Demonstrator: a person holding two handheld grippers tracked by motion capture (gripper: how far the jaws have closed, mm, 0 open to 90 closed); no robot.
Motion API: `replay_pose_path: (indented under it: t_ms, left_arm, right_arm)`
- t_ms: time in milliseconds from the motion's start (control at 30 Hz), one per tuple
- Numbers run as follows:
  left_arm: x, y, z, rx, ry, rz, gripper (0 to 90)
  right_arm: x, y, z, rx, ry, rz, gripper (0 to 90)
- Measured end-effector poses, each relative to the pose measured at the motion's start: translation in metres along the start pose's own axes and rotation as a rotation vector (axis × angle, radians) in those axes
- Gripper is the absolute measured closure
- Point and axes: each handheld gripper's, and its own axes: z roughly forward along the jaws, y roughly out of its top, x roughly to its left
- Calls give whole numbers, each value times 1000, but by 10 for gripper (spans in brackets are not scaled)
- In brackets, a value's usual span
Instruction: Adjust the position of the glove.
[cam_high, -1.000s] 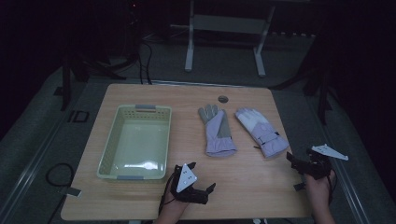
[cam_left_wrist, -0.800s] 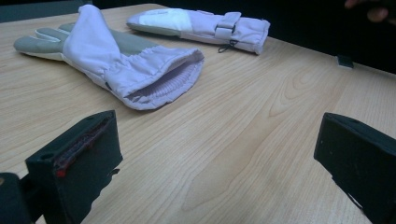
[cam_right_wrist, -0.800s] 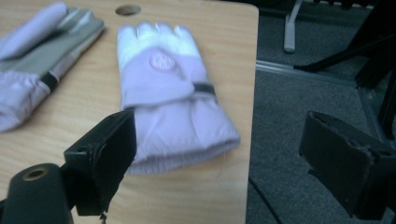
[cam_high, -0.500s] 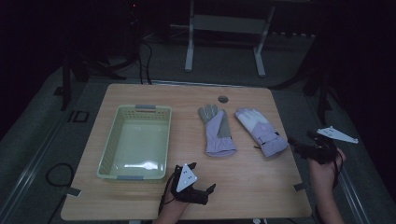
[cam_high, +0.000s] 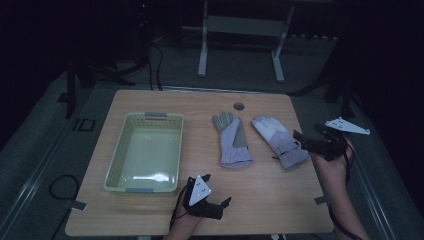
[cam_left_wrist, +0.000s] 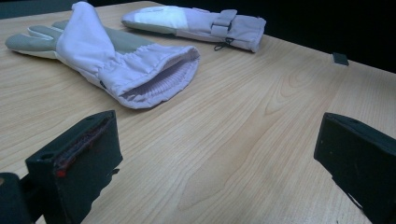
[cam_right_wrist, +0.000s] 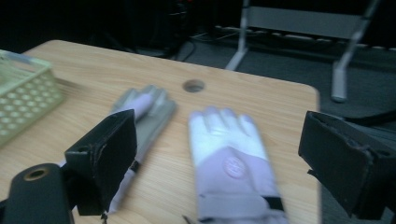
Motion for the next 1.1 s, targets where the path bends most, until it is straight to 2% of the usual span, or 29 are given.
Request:
replay_pose_path:
  t_ms: [333,367,400,467,600,733,1100]
  left_arm:
    - [1,0,0,3,-7,-6,8]
    - [1,0,0,0,-7,-10,8]
    - [1,0,0,-1,-7,-9,8]
    - [1,0,0,0,-8,-6,8]
    - [1,0,0,2,-14,-7,8]
    - [1,0,0,5,-16,-7,8]
    - [1,0,0,7,-22,-5,8]
  right_arm:
    - [25,22,32,51,61,-25,116]
    - [29,24,36,62,62,-29,116]
    - [37,26,47,86,61,-53,116]
    - [44,28,55,107,69,-66,116]
    - [53,28,70,131,99,-52,136]
    - [63,28,85,159,126,-60,153]
    - [86,25,120,205,178,-67,212]
